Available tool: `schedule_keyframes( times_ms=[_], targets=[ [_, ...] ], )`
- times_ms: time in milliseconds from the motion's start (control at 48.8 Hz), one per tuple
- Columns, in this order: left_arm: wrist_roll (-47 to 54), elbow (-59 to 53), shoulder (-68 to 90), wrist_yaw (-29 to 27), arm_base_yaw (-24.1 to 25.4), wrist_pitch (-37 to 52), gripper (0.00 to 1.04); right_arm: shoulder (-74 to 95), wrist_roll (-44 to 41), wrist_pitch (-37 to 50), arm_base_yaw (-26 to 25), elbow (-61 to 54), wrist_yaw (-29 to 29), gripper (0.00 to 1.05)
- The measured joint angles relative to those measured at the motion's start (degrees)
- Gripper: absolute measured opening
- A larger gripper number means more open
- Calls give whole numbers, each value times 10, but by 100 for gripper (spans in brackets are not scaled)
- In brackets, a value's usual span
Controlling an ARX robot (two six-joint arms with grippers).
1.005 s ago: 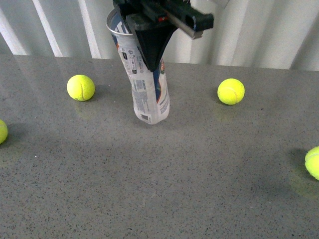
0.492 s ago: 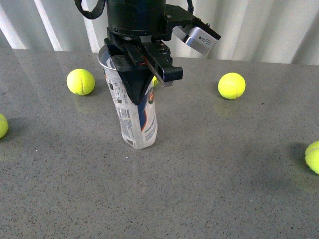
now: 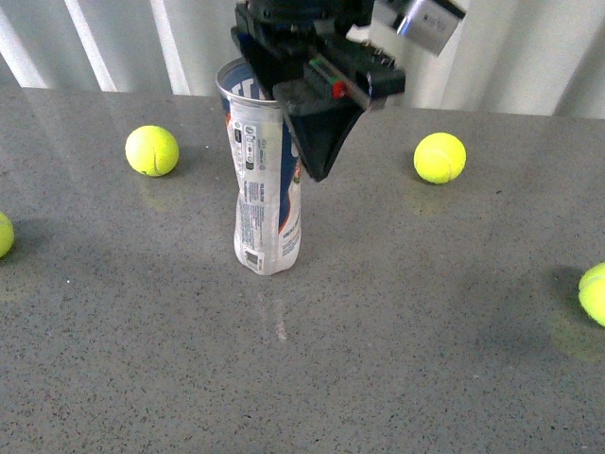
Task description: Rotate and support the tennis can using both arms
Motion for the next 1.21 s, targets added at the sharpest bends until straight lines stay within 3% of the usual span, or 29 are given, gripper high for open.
schedule_keyframes(
  times_ms=[82, 246, 410, 656, 820, 841, 943, 1066, 1210],
  targets=[
    [-5, 17, -4, 7, 3, -2, 68, 0, 0, 0, 0, 0, 0, 98],
    [-35, -24, -65, 44, 26, 49, 99, 0, 0, 0, 0, 0, 0, 98],
    [-106, -122, -152, 39, 73, 166, 98, 0, 0, 0, 0, 0, 0, 98],
    [-330, -320, -290, -41, 143, 425, 98, 0, 0, 0, 0, 0, 0, 98],
    [-387, -340, -311, -38, 141, 442, 98, 0, 0, 0, 0, 0, 0, 98],
    [-388, -348, -312, -47, 138, 456, 97, 0, 0, 0, 0, 0, 0, 98],
    [-379, -495, -360, -141, 136, 725, 82, 0, 0, 0, 0, 0, 0, 98],
    [-377, -678, -433, -139, 154, 1013, 62, 0, 0, 0, 0, 0, 1, 98],
    [-377, -812, -507, -125, 184, 1147, 40, 0, 0, 0, 0, 0, 0, 98]
  ],
)
